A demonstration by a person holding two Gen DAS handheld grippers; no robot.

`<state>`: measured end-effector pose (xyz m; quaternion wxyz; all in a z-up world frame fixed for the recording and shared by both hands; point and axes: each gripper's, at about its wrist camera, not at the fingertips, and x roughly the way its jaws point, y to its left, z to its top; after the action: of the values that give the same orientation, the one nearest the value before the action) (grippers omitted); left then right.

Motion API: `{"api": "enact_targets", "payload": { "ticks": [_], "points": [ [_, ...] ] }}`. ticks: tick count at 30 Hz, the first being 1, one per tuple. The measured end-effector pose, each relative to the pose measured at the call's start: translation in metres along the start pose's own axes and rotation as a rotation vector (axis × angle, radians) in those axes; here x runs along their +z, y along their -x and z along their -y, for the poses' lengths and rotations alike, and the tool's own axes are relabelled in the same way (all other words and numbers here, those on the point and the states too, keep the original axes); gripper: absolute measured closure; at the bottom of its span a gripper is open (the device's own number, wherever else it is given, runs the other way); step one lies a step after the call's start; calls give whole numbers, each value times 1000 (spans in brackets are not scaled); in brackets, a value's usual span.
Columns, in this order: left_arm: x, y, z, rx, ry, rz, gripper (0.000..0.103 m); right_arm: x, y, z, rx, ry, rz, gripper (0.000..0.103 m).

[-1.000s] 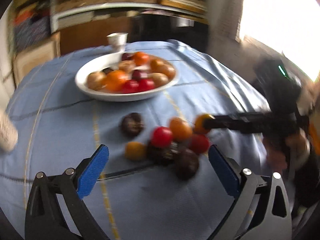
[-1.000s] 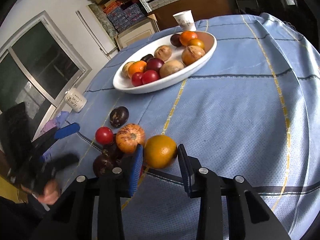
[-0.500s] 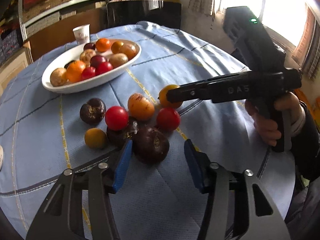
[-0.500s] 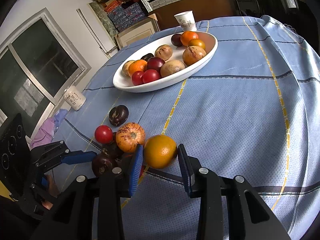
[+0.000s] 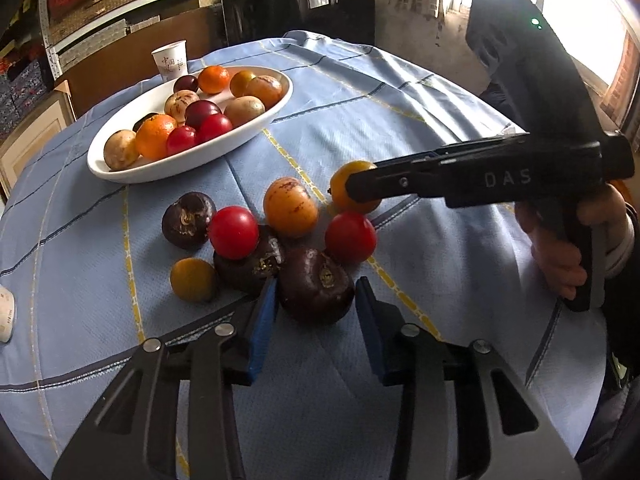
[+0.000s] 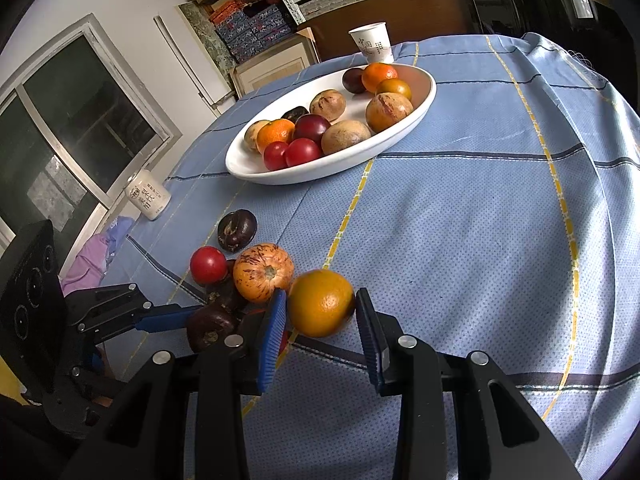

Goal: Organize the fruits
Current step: 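Grasp an orange with the right tool while the left tool grasps a dark plum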

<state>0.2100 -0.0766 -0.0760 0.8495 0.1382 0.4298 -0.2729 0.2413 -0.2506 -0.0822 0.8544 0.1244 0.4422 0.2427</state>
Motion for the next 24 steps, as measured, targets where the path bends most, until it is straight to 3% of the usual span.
{"api": "enact_targets", "payload": {
  "ticks": [14, 24],
  "points": [
    [1, 12, -14, -52, 103, 62, 65, 1, 6, 5, 10, -17, 20, 67],
    [3, 19, -21, 9, 132, 86, 65, 3, 15, 0, -20, 23, 66, 67]
  ]
}}
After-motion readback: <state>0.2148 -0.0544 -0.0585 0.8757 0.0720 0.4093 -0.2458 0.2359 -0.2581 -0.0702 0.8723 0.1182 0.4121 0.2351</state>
